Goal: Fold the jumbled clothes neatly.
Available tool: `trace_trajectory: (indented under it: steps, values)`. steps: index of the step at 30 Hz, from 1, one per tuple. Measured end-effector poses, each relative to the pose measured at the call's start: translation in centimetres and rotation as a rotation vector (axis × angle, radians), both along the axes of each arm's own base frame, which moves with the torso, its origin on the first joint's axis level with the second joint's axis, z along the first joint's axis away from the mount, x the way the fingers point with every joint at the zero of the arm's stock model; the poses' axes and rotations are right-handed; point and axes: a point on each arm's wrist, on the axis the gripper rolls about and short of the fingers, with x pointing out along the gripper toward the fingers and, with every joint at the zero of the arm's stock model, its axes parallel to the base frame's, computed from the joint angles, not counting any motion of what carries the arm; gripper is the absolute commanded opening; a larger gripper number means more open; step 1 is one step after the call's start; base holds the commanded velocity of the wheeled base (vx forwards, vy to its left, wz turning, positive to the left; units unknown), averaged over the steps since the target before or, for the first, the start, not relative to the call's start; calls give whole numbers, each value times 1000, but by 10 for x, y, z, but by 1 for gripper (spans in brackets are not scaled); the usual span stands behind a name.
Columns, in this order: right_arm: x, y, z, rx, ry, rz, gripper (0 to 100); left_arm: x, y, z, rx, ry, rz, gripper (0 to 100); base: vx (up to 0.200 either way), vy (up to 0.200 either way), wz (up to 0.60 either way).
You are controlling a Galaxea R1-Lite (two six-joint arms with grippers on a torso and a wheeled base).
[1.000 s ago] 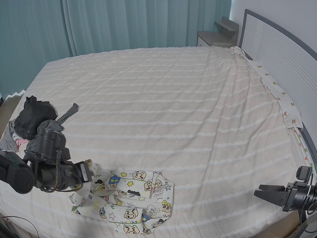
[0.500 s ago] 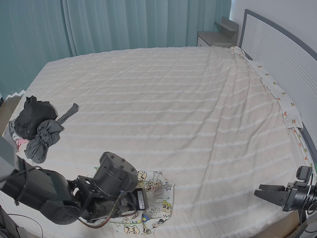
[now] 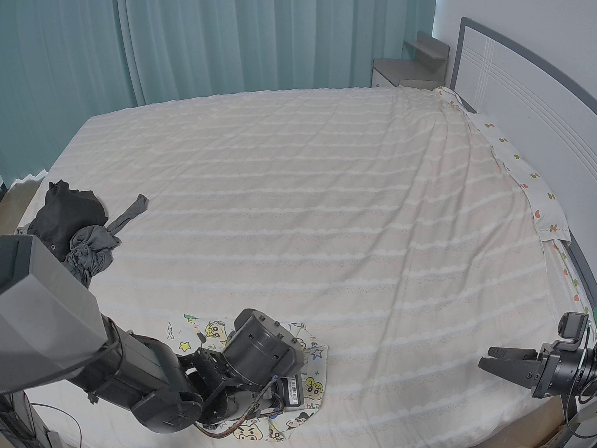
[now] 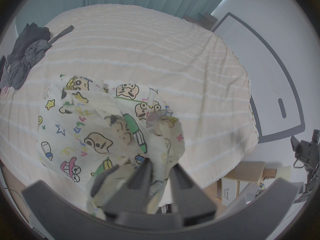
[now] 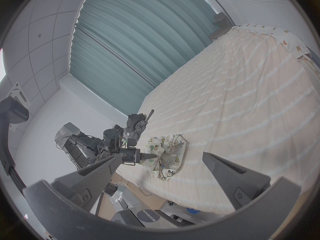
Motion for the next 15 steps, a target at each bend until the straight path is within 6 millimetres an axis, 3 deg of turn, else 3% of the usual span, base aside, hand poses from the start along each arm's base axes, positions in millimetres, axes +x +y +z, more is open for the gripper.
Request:
trace_trajectory:
  steps: [15]
  values:
    - [0, 0, 0, -1, 1, 0, 100, -10, -7, -1, -2, 4, -33, 100, 0, 0, 0]
